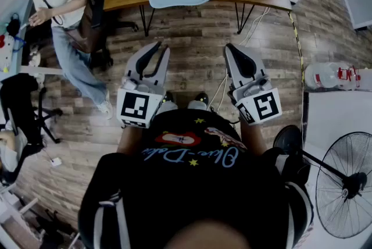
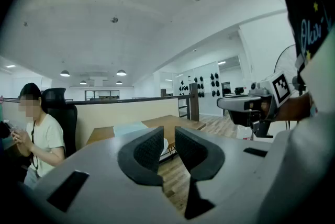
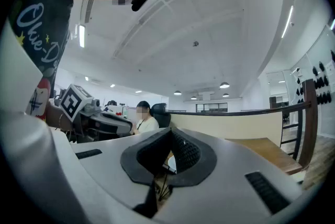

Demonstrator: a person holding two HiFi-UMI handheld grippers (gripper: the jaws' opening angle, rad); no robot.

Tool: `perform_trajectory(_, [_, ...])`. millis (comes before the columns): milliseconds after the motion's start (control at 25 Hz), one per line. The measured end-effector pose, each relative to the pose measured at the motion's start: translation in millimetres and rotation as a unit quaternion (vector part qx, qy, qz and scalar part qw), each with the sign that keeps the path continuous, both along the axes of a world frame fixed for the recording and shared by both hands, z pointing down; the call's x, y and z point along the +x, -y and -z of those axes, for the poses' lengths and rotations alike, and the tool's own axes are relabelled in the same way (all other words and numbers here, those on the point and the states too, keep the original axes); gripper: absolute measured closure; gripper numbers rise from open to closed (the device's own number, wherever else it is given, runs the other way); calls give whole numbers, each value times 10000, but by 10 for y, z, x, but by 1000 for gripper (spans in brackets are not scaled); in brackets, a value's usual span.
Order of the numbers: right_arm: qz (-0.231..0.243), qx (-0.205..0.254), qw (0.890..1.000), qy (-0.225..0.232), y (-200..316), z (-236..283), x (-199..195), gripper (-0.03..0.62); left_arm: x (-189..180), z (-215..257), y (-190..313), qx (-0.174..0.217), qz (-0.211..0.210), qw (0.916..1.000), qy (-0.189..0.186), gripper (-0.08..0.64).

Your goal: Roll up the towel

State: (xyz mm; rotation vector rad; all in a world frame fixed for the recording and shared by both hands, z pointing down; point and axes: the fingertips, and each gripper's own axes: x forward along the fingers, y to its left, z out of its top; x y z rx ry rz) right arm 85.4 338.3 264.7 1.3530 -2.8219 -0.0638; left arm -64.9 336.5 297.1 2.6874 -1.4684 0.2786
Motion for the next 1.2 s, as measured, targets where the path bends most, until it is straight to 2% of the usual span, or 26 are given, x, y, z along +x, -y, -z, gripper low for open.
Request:
perform_trajectory(320, [230, 38, 9996, -169, 84, -97, 226, 592, 255, -91, 117, -7, 39, 9998, 210, 505])
perform_trajectory(480, [484, 5, 9967, -645, 121, -262, 365, 591, 318, -245, 199, -122, 167, 9974, 687, 482])
perform_trajectory(640, [722, -143, 9905, -1159, 255, -503, 479, 591, 233, -469, 268, -225, 415, 9908, 1268, 465])
perform_trajectory(880, [927, -480, 9778, -1820, 696, -869, 449, 575, -76, -690, 518, -456, 801, 9862, 1377, 449])
perform_trajectory(960, [1071, -415, 9715, -2076, 884, -973, 330, 534, -164, -774, 642, -524, 863, 9853, 1375, 448])
perform_trajectory(1080, [1296, -263, 9554, -2640, 1190, -1160, 151, 523, -260, -909, 834, -641, 904, 9834, 1436, 446])
perform_trajectory(1160, [1420, -119, 9362, -3214, 1415, -1321, 74, 505, -293, -1001, 940, -708, 862, 9802, 1637, 440])
perform_trajectory(1200, [1484, -18, 9207, -3610, 1535, -1418, 55, 495, -300, -1043, 993, -714, 813, 9778, 1795, 439])
